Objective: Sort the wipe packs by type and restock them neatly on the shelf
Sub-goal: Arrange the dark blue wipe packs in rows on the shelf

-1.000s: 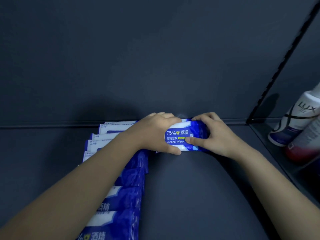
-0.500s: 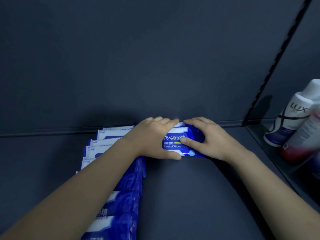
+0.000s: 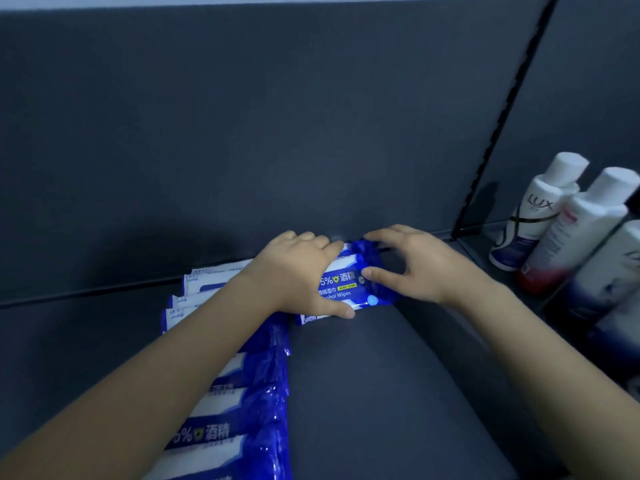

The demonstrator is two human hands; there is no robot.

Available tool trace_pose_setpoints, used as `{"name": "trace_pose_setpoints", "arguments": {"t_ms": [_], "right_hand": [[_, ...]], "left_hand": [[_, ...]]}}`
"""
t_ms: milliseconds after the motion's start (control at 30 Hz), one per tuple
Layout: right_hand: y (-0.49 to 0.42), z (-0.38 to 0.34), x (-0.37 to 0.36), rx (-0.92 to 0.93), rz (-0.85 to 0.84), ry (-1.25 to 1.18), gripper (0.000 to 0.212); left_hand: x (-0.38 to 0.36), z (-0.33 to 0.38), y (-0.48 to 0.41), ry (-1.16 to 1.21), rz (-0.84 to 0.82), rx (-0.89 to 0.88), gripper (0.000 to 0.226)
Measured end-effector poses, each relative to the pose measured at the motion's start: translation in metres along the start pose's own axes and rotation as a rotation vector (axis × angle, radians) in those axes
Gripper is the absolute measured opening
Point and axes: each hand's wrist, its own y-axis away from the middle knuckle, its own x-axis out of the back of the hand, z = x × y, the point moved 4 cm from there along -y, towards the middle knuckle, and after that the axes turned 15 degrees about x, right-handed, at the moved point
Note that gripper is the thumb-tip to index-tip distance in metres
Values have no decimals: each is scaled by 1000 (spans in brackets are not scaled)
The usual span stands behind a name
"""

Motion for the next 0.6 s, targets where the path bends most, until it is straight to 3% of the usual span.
{"name": "trace_pose_setpoints", "arguments": {"t_ms": [200, 400, 600], "right_hand": [[60, -40, 36, -218, 82, 304, 57], [153, -134, 39, -566, 198, 582, 60], [252, -238, 14, -860, 19, 601, 53]], "left_hand": [[32, 22, 28, -8, 75, -125, 93], [64, 70, 90, -57, 226, -356, 90], [83, 126, 179, -73, 244, -671, 84]]}}
